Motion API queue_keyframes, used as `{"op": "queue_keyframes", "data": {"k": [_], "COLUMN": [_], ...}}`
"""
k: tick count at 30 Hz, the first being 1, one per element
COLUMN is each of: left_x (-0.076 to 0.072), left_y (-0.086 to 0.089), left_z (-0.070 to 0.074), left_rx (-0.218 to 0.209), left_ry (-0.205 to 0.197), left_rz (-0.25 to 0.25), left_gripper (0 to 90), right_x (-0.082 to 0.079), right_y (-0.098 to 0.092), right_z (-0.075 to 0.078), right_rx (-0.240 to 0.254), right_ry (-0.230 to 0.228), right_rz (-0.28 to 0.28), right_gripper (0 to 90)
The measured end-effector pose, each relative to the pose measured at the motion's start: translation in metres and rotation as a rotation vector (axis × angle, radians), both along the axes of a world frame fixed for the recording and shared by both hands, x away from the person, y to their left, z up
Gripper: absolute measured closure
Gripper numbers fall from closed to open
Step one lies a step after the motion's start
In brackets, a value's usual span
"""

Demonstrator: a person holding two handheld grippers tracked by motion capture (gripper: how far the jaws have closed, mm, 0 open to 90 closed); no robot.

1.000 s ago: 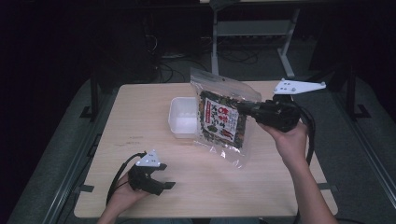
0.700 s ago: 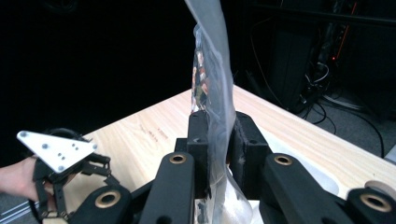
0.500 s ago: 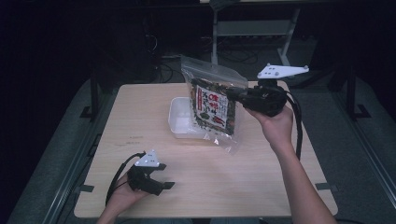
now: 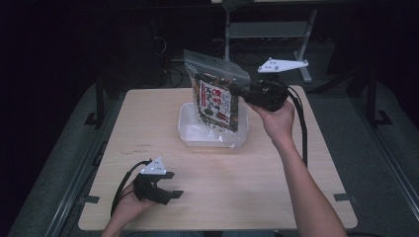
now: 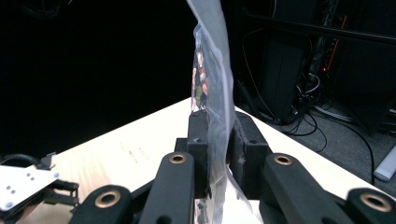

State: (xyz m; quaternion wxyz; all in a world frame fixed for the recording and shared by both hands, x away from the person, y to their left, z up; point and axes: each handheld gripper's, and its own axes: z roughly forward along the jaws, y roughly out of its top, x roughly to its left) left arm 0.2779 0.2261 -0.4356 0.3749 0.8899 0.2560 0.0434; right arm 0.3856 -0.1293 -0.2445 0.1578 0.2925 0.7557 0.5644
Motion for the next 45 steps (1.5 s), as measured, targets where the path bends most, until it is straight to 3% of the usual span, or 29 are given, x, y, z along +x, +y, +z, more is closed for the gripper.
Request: {"op": "queue_keyframes", "data": {"k": [14, 23, 30, 33, 45], "left_x": [0.002, 0.004, 0.005, 0.006, 0.007], "left_y": [0.006, 0.007, 0.010, 0.012, 0.013], "left_z": [0.000, -0.004, -0.002, -0.003, -0.002], "left_rx": [-0.017, -0.001, -0.013, -0.015, -0.020], "left_ry": [0.008, 0.017, 0.018, 0.021, 0.015], "left_rz": [0.009, 0.010, 0.020, 0.026, 0.034], "left_gripper": [24.1, 24.3, 24.3, 24.3, 24.8], "right_x": [0.033, 0.057, 0.065, 0.069, 0.075], "right_y": [0.027, 0.043, 0.049, 0.055, 0.053], "right_z": [-0.007, -0.029, -0.042, -0.051, -0.075], "right_rx": [-0.019, -0.053, -0.036, -0.064, -0.037], "right_ry": [-0.041, -0.005, -0.002, 0.000, 0.029], "right_rz": [-0.024, -0.047, -0.057, -0.064, -0.069], "right_gripper": [78.8, 78.8, 78.9, 78.8, 78.7]}}
